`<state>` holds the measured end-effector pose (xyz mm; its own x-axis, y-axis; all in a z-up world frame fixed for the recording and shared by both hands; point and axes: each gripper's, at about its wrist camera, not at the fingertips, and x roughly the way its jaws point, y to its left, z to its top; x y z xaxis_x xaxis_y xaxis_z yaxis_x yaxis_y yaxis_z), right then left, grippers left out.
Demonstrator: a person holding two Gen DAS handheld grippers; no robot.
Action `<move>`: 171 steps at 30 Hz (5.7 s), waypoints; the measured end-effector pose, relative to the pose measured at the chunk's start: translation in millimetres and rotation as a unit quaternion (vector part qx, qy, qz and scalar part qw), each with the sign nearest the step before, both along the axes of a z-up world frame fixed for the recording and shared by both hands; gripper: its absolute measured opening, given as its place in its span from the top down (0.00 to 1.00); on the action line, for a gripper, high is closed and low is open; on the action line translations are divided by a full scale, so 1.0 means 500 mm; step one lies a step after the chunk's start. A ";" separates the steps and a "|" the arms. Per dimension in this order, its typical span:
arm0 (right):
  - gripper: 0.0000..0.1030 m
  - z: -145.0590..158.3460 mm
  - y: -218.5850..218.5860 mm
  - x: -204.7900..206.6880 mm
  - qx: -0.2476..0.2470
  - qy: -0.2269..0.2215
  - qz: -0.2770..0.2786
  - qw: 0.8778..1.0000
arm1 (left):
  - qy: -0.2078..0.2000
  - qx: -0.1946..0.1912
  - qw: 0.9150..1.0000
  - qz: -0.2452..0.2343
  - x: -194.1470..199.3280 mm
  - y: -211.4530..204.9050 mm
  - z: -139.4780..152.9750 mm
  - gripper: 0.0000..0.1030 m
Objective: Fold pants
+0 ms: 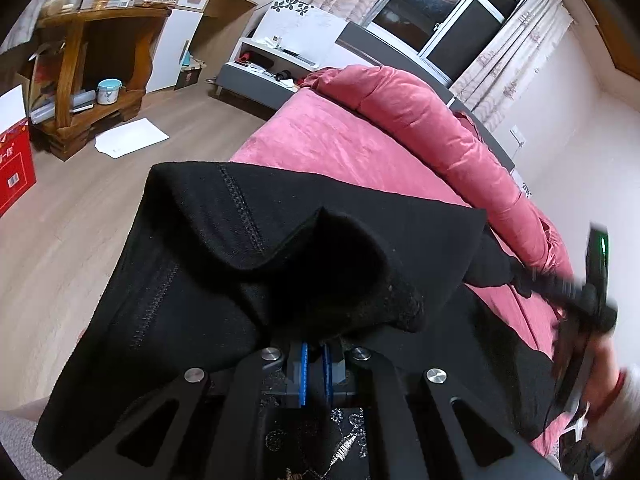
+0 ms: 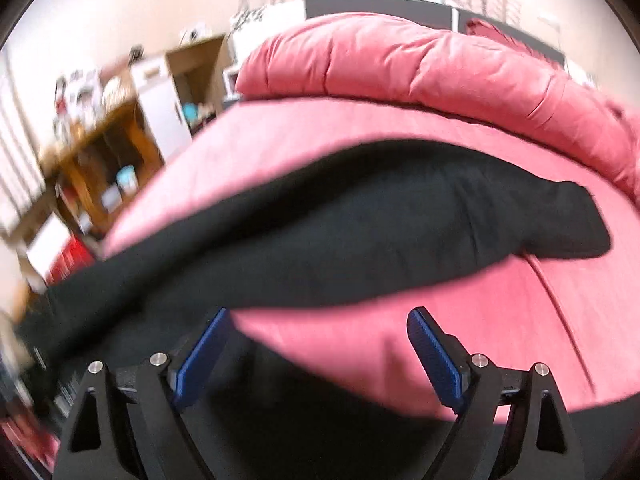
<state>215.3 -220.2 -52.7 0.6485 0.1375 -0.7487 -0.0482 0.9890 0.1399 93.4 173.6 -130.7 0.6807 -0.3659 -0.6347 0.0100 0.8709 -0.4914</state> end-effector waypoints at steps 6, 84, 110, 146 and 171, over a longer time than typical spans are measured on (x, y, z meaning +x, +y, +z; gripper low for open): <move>0.17 0.006 -0.020 0.137 0.108 0.031 -0.081 0.990 | 0.004 -0.007 1.000 0.000 0.004 0.005 -0.003 0.95; 0.91 0.063 0.012 -0.209 0.205 -0.056 0.008 0.977 | 0.025 -0.289 0.951 0.106 -0.055 0.243 0.058 0.92; 0.61 -0.162 -0.072 -0.347 0.241 0.018 -0.079 0.967 | -0.023 -0.100 0.961 0.257 -0.186 0.299 0.132 0.55; 0.49 -0.160 -0.243 -0.381 0.296 -0.030 -0.200 0.934 | 0.143 -0.177 0.958 0.175 -0.088 0.092 -0.030 0.53; 0.92 0.016 -0.409 -0.479 0.267 -0.139 -0.238 0.924 | 0.068 -0.178 0.973 0.133 -0.120 0.163 0.085 0.94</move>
<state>-24.0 -425.0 -44.7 0.8871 0.0893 -0.4529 0.2666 0.7017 0.6607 33.6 255.2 -88.2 0.7004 -0.4006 -0.5908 -0.2784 0.6088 -0.7429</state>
